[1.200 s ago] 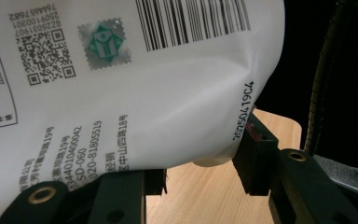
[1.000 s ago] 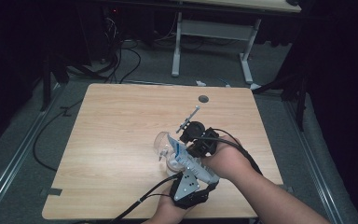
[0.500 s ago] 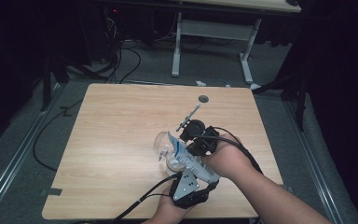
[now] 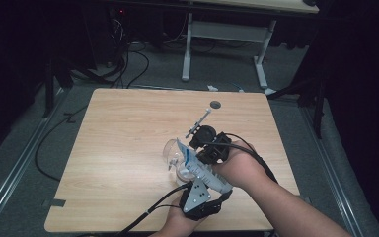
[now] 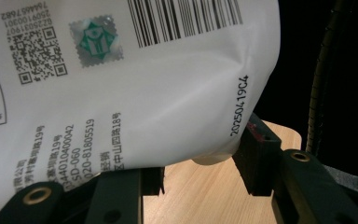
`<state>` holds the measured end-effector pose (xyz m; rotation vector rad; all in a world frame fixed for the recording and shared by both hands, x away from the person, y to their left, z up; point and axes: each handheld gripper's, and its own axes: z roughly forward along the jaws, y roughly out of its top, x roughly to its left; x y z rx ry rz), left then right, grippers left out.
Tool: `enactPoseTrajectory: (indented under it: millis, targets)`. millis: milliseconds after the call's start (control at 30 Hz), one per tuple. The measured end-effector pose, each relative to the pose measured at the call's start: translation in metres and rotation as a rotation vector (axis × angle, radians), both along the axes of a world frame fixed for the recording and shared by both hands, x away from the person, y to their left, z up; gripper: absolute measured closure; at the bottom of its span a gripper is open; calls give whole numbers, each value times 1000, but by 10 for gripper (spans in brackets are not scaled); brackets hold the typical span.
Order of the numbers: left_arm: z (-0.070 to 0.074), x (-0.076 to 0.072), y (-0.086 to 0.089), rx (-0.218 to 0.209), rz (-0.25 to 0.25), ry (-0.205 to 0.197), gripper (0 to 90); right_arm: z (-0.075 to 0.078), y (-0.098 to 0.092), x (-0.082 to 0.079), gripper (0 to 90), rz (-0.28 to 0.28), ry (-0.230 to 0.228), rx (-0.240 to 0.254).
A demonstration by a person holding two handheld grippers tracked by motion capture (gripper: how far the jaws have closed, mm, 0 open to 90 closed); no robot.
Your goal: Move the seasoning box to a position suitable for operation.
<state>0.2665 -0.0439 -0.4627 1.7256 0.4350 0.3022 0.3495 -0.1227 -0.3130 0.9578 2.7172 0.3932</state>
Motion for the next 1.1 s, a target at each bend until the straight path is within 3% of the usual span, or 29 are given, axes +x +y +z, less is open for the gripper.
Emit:
enactPoseTrajectory:
  millis: [1100]
  targets:
    - [-2, -1, -1, -1, -4, 8, 579, -5, 1, 0, 899, 4, 4, -9]
